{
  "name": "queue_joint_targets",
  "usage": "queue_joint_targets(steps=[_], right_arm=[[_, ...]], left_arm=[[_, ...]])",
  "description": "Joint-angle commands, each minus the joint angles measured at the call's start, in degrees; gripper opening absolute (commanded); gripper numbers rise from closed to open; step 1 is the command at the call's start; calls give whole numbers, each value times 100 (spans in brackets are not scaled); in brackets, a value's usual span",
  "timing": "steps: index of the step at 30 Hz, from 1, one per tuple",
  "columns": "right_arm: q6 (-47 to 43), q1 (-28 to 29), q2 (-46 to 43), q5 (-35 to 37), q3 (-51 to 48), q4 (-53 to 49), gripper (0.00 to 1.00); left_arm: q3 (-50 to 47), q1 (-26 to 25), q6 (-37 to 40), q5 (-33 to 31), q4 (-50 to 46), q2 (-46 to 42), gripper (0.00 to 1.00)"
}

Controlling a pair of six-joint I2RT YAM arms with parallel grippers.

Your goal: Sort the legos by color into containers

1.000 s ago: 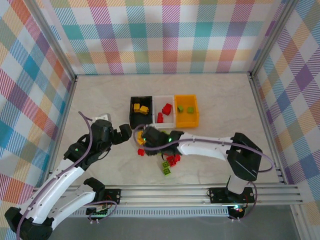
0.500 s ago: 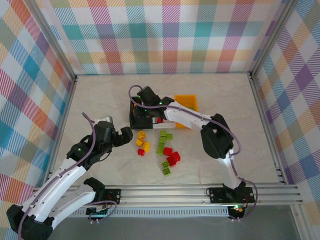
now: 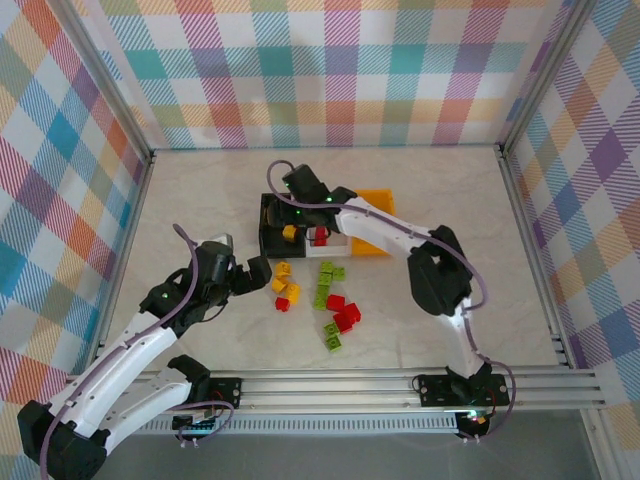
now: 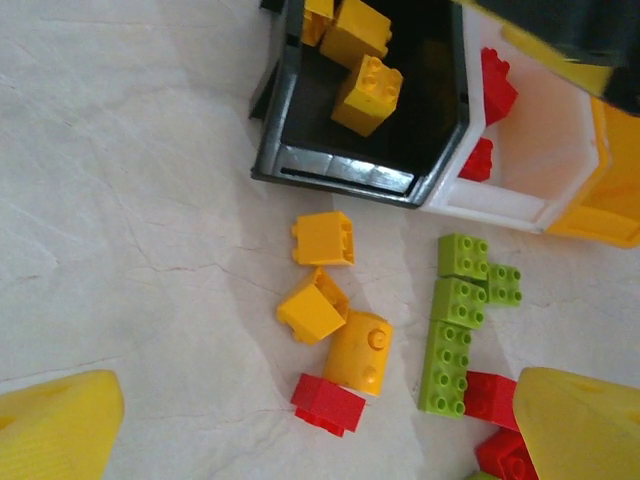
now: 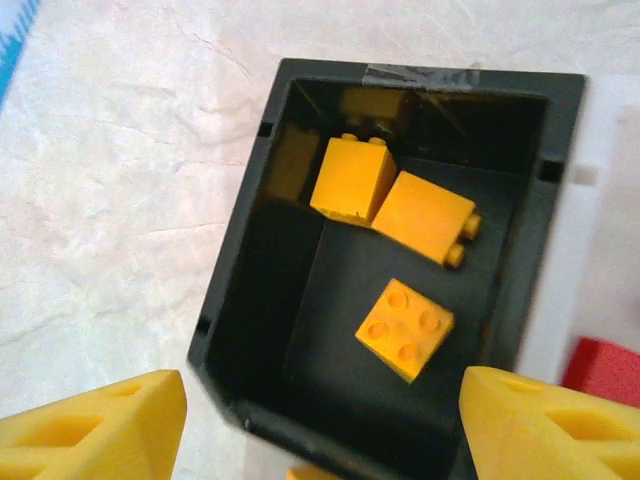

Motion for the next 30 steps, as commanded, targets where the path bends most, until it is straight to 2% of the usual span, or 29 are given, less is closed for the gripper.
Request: queue_joint_targets(steps=[1,4,9,13,20,30], right_arm=[[199,138,-1096,-19,-938,337,73],[344,199,-1784,29,-1959,418,73],[712,219,-2790,107,-3582,751,73],[984,226,-3316,171,-4420,1003,74],[1010,226,-3712,422,-4822,961,74],[984,221,-4003,548,-4959,951,75]], left_arm=[[-12,-94,233,520,270,164,100],[-71,-430,278,557,391,526,98],[-155,-1279,202,102,621,1682,93],[-119,-1622,211,-194,845,2465,87],[-123,-1684,233,-445,1086,3287,74],[-1,-1678,282,-646,1291,3916,53]])
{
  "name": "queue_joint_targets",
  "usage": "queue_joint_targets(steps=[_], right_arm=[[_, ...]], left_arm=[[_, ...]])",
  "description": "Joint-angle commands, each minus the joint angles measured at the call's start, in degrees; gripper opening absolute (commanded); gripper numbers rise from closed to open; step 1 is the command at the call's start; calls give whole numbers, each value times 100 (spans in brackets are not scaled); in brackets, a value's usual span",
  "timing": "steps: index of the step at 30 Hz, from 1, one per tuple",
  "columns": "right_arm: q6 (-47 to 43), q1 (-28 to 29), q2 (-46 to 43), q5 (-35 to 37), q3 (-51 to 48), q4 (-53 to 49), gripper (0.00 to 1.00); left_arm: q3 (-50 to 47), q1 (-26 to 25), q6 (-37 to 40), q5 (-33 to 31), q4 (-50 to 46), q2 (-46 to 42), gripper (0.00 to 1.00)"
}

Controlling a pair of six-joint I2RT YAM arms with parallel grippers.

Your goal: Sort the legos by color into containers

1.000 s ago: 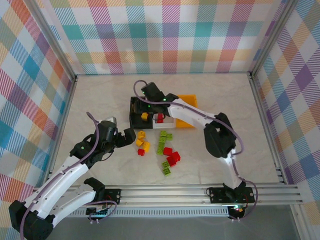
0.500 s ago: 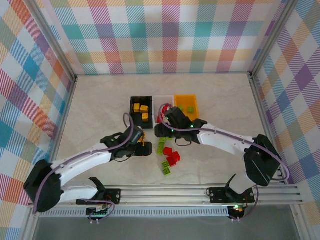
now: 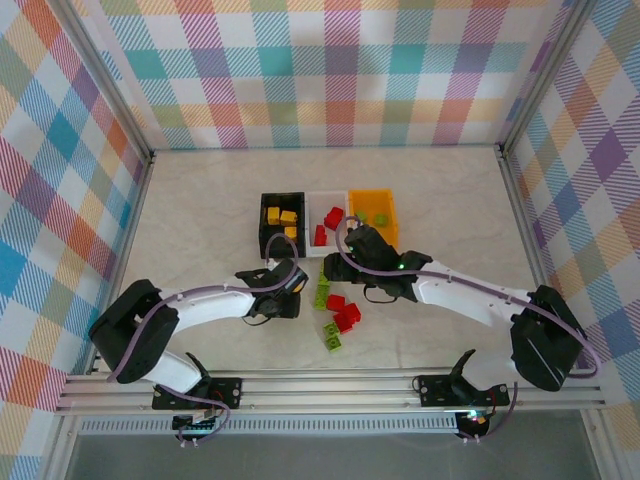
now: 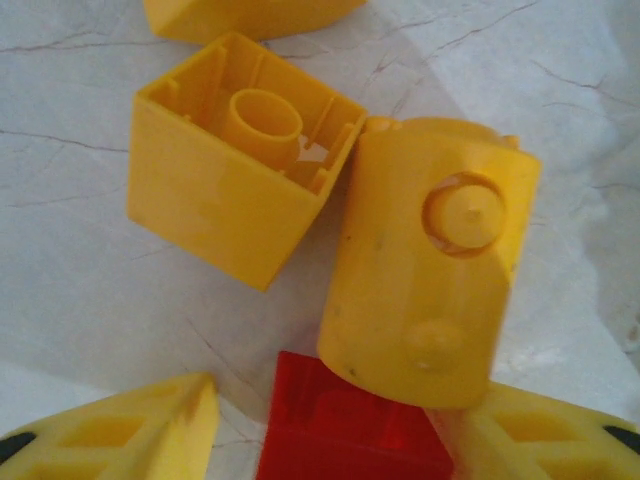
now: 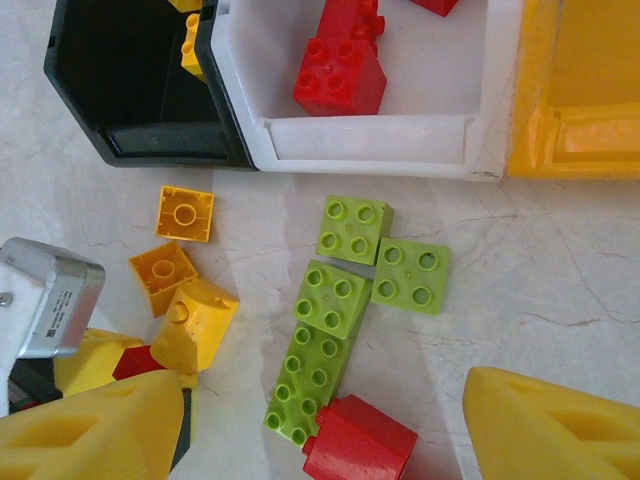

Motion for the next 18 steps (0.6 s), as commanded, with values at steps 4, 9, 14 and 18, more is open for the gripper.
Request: queue_joint_targets(steps=[4,9,14,18], right_arm=[[13,-13,-313,228,-131,48,75],[39,-13,-407,359,-160,-7,75],[134,-20,-546,594,-327,-16,75],[306,-46,-720,728,-560,-61,76]], left_arm=[[23,-65,36,-60,99,-6,42],[76,-179,-66,55,-210,-581,35],[689,-319,-45,42,-652,-1069,34],[1666,-181,295,-69,-719,-545,35]])
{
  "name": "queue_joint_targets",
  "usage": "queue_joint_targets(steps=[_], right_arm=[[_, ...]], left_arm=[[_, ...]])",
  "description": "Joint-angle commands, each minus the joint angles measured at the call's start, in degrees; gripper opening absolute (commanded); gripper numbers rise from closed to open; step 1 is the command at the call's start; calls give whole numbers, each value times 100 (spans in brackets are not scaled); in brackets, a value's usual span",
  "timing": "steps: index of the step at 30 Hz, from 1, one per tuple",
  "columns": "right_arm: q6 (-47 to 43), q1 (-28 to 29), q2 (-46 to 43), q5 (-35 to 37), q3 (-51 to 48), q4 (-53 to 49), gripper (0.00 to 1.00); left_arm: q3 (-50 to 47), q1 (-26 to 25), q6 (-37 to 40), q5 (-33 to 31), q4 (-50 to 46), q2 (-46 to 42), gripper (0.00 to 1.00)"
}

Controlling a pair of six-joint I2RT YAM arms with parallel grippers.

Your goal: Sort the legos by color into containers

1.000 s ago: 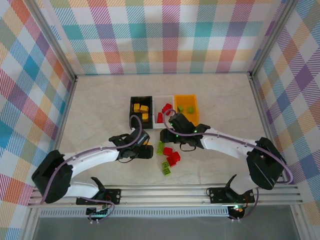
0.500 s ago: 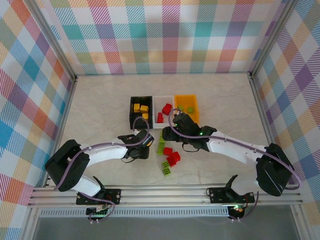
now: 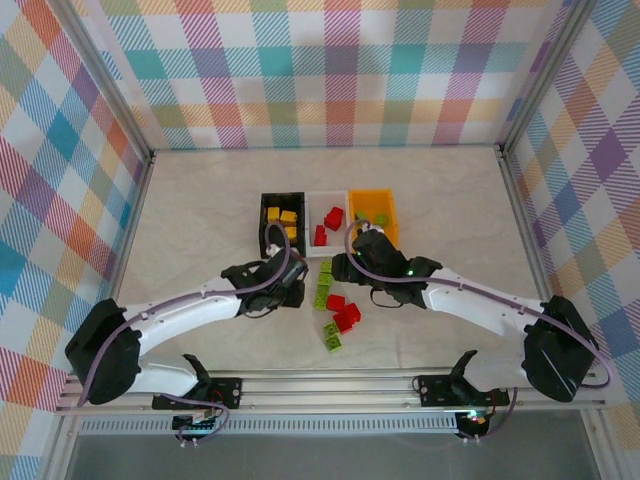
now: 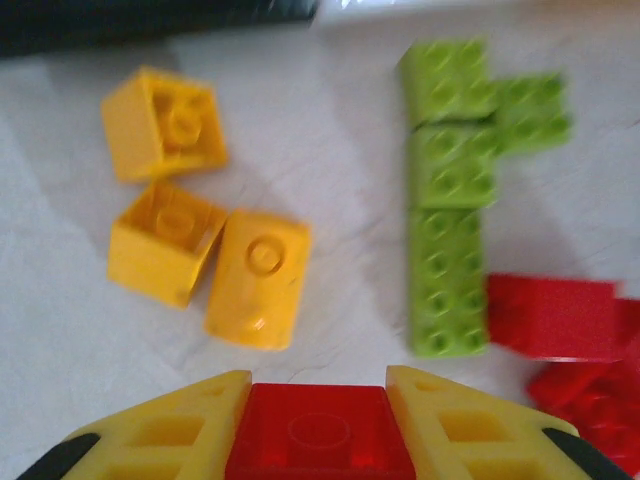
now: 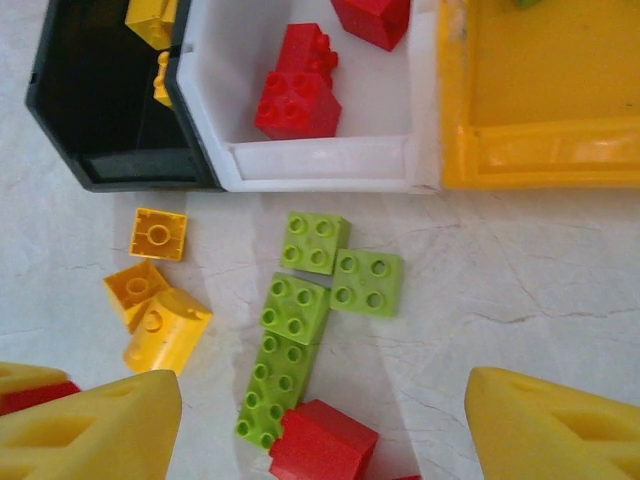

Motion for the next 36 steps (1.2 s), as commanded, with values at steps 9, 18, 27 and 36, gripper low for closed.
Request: queue_joint_targets(steps=[9,18,27,36], right_arm=[[489,-51,-745,341,-707,-468,76],[537,-52,-1054,58,-1121,-541,77],[369,-35,-595,-597,-1155,-319,75],[77,431,338,-826,-785,-189,69]], left_arm=[[3045,747,724,143,-77,2555,34],[4692,913,745,129,-574,3868,54],[4457,771,663,567,-345,2731,100],[1715,408,179,693,418,95,100]])
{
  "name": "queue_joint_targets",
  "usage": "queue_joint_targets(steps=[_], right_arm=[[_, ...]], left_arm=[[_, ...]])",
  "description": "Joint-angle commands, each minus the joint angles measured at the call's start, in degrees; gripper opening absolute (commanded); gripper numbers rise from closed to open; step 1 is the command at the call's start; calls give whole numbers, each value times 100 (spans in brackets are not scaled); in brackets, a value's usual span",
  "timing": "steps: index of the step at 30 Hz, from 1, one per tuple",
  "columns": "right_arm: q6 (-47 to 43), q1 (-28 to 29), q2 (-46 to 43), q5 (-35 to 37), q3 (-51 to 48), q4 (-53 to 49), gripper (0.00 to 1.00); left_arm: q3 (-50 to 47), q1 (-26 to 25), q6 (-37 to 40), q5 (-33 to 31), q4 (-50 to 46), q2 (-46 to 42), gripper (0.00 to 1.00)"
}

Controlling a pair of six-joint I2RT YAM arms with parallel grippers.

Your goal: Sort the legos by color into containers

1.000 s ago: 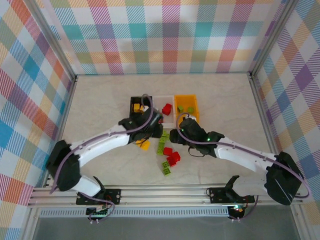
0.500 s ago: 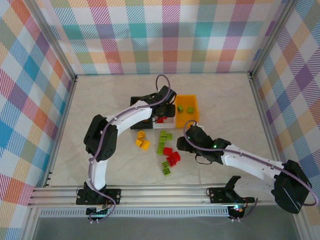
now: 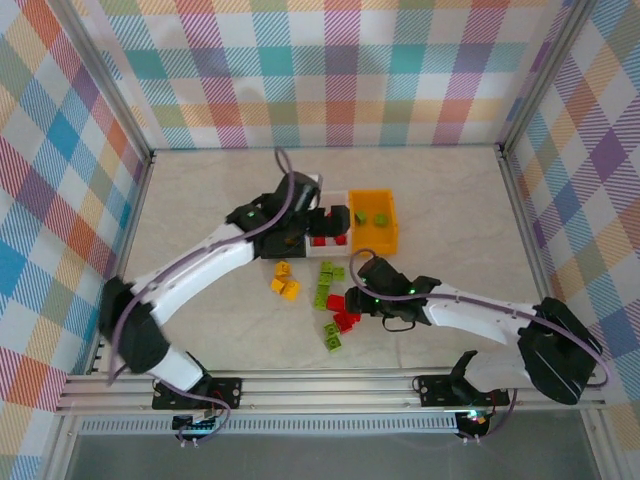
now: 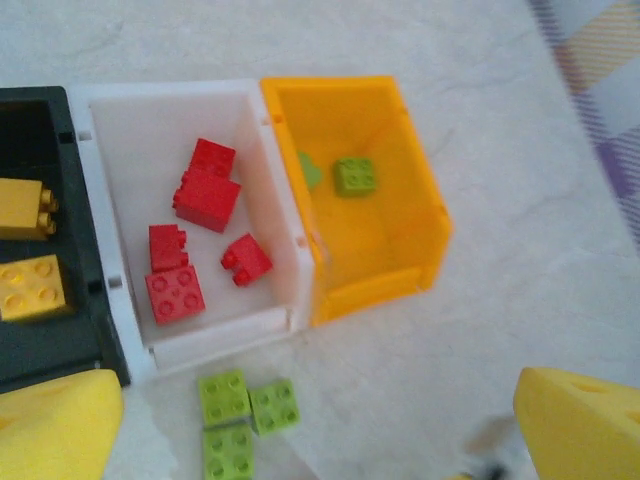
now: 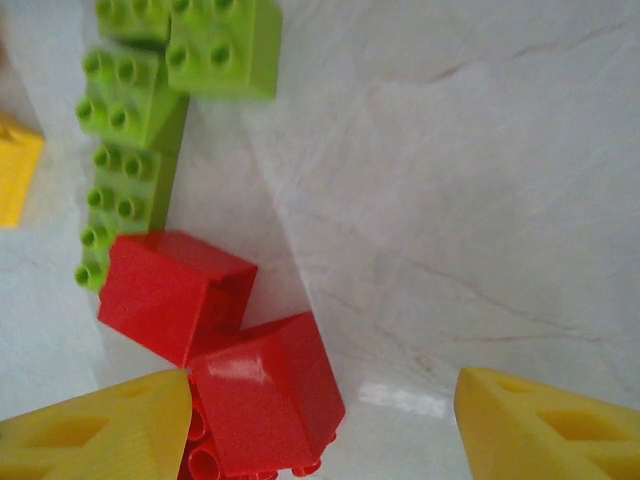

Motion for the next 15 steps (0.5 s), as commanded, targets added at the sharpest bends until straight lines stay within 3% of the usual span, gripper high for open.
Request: queue_joint_targets(steps=[1,8,15], right_arm=[[-244,280,406,-86,360,33,69],[188,366,874,462,600,-649,62],[682,351,535,1075,464,-1263,55]], left_arm=[[-1381,-198,-380,-18,237,-1032,100],[-3049,-196,-856,-234,182,-2638,100],[-3327,-203,-896,-463,-119,-3175,100]])
